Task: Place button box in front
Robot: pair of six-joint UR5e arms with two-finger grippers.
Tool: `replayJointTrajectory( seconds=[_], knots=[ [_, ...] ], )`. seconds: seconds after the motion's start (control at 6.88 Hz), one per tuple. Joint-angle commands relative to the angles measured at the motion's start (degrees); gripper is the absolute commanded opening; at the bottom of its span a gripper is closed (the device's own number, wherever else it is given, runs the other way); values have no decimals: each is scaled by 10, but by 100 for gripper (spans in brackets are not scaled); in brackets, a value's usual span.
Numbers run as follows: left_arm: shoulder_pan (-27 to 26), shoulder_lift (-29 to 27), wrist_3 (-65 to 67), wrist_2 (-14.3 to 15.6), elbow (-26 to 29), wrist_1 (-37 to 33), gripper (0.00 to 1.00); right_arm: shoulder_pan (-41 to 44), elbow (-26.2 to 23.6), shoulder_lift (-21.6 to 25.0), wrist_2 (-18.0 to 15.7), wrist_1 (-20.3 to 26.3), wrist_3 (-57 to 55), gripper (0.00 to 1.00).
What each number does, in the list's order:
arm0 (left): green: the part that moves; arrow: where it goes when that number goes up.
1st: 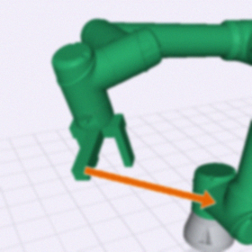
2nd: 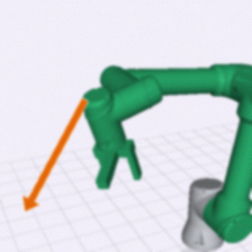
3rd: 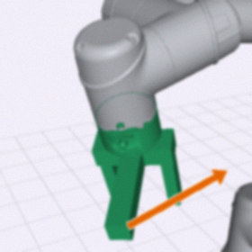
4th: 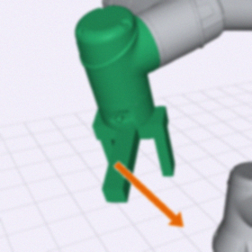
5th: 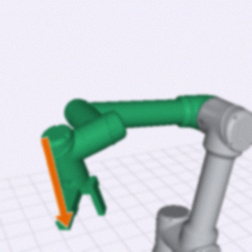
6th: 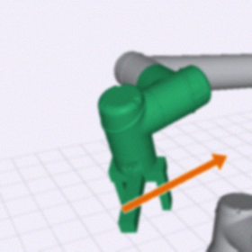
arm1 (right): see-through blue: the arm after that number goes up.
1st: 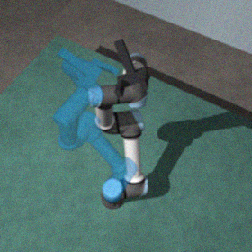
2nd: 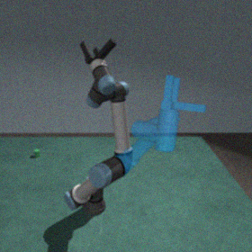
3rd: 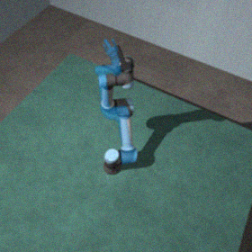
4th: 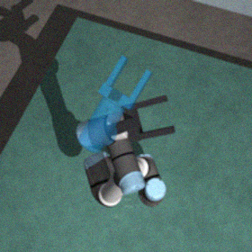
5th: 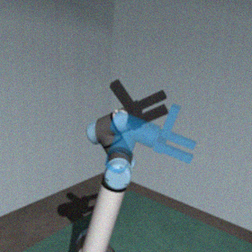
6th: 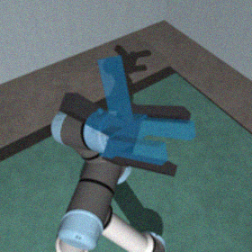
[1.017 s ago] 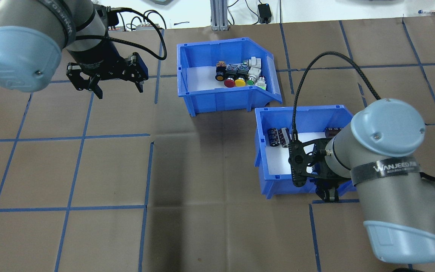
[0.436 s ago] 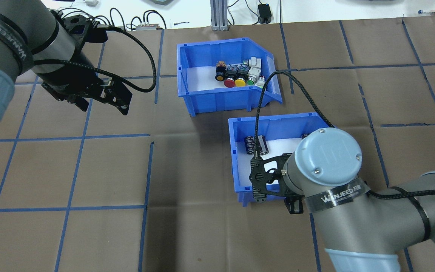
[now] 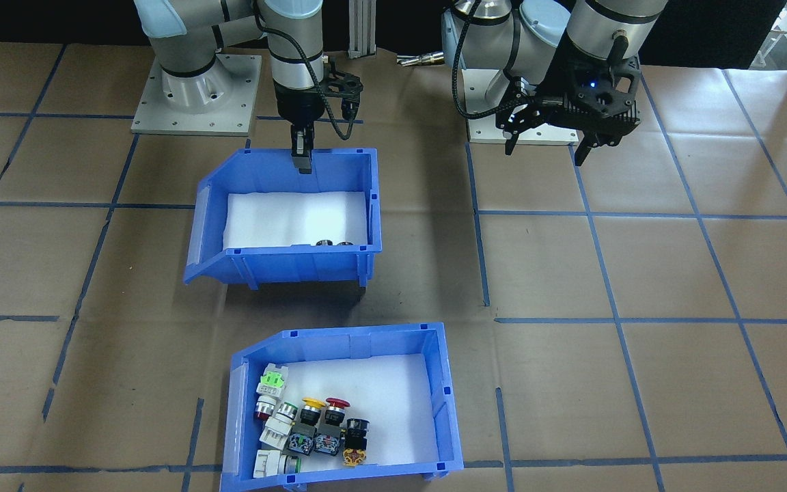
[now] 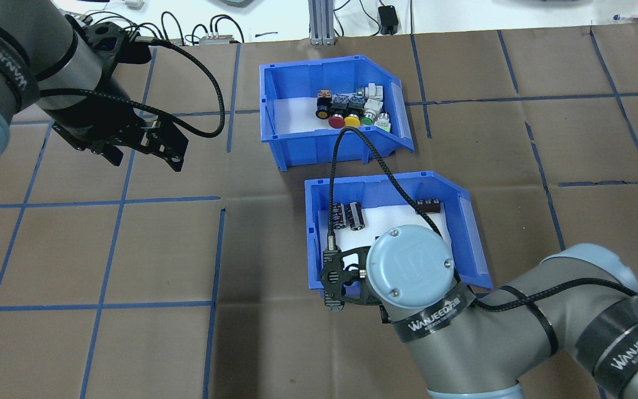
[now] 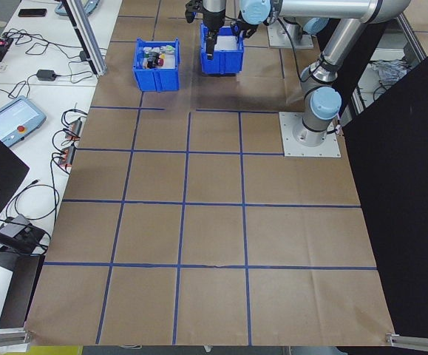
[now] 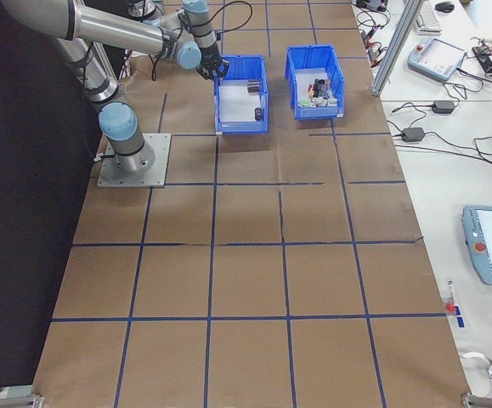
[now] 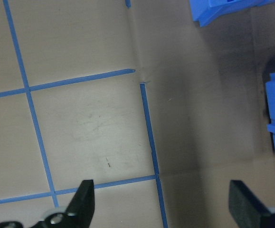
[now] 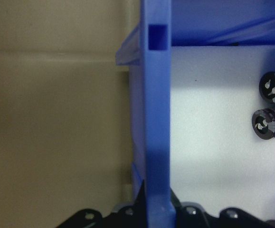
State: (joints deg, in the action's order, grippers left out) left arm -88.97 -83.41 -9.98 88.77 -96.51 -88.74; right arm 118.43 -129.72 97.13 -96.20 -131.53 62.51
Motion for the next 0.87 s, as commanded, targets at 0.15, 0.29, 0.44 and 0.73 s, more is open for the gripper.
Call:
replayJointTrajectory(
  seconds=[0.15,0.29,0.44,0.73],
  knots=[
    [-1,-1,2,-4,-3,3,100,56,3,-48,-7,-59,-57,2],
    [-1,0,1,2,-6,0,100,58,3,-49,-7,-64,-61,2],
    [-1,-3,-2,2,-6,1,100,58,3,-49,-7,-62,-62,4],
    [-1,-2,0,1,-6,-1,100,58,3,-47,-9,-54,-66,6]
  ],
)
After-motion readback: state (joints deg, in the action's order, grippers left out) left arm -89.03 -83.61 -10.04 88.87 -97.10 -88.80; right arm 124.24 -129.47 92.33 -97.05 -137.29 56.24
